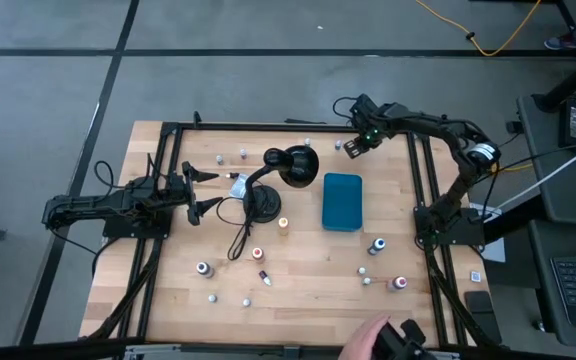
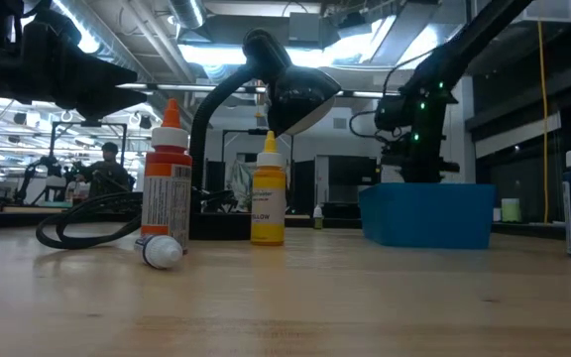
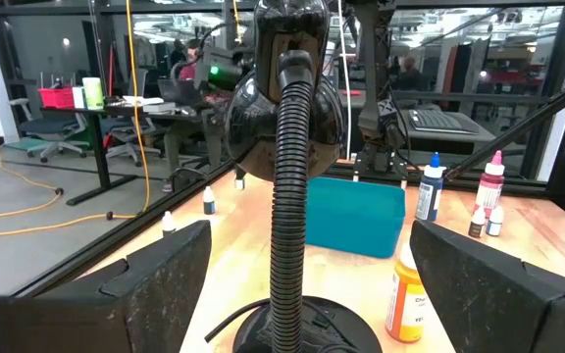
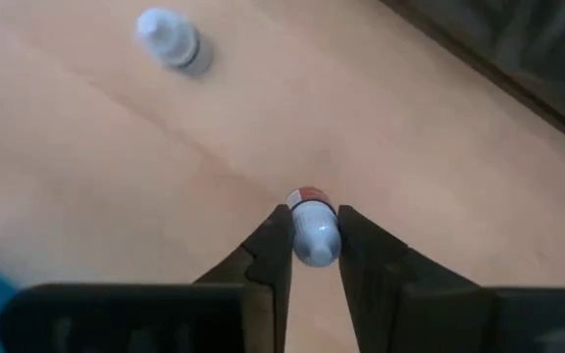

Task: Pick & Place food coloring
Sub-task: Put the small red food coloring bottle into the blue bin

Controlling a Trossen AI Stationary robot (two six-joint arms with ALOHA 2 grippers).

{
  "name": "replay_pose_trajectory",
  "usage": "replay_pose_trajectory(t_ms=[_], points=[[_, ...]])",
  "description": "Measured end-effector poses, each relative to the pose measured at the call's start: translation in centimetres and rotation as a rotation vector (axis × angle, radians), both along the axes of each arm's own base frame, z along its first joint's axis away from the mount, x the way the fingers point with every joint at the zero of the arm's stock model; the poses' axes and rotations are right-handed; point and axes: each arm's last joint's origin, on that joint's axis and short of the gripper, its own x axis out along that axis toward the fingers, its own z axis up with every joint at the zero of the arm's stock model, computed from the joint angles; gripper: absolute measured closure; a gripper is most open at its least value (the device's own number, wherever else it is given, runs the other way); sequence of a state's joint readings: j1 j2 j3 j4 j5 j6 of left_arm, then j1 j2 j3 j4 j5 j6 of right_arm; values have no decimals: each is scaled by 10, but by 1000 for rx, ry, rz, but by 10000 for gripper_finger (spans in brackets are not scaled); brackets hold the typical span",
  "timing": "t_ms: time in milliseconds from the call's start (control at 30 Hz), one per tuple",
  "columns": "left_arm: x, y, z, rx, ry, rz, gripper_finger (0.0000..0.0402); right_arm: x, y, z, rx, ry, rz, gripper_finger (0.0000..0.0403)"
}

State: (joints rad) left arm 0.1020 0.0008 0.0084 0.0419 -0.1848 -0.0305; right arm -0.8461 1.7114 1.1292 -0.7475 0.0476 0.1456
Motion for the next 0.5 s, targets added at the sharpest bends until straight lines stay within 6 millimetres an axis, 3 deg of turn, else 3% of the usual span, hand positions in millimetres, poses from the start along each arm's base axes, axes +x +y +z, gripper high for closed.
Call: replay_pose_trajectory(t_ms=[500], points=[[0, 0, 0, 0, 0, 0, 56, -15, 74, 98, -62, -5, 121, 335]])
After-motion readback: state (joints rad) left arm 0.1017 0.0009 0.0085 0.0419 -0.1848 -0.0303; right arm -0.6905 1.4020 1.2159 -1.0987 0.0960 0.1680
